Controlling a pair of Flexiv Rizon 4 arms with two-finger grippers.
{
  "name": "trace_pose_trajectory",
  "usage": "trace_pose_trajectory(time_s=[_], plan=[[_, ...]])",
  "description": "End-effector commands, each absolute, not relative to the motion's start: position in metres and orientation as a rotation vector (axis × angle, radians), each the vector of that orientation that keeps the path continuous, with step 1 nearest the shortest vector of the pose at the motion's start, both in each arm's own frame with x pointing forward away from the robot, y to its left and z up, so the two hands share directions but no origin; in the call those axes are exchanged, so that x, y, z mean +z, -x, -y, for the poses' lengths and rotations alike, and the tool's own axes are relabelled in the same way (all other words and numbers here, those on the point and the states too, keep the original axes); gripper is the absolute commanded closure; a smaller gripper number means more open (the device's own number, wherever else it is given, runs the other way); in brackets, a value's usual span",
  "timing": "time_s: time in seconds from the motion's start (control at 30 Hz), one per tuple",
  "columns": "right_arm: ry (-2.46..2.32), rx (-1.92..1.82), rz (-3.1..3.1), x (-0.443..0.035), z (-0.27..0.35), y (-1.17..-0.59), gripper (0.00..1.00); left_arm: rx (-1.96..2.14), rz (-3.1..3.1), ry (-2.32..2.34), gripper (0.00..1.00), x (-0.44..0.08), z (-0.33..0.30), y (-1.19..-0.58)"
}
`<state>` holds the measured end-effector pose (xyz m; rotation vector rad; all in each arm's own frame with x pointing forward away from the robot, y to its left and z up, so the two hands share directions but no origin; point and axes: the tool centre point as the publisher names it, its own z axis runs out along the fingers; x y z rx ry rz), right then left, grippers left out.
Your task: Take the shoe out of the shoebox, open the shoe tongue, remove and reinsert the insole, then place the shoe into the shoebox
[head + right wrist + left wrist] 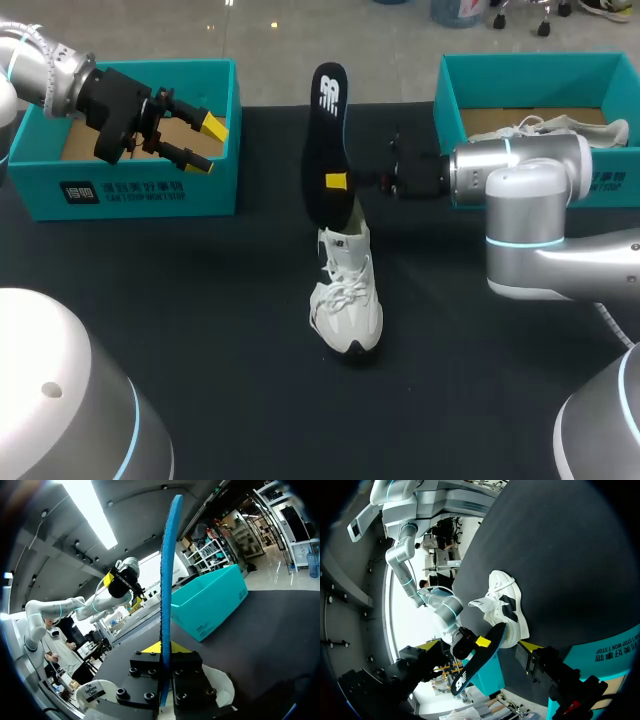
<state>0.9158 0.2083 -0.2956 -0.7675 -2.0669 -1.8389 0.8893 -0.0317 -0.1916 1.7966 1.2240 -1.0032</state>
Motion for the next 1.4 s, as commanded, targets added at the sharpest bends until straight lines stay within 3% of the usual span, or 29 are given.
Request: trace_pose_trajectory(time_s=[0.03, 1.4], plan=[[0.776, -1.846, 2.071, -0.289, -0.205, -0.918, 1.00, -1.003, -1.223, -1.801, 0.00, -0.192, 0.031, -0.890], [0.837, -1.780, 2.025, -0.305, -0.190, -0.925, 1.00, -1.003, -1.223, -1.801, 0.00, -0.192, 0.031, -0.890]])
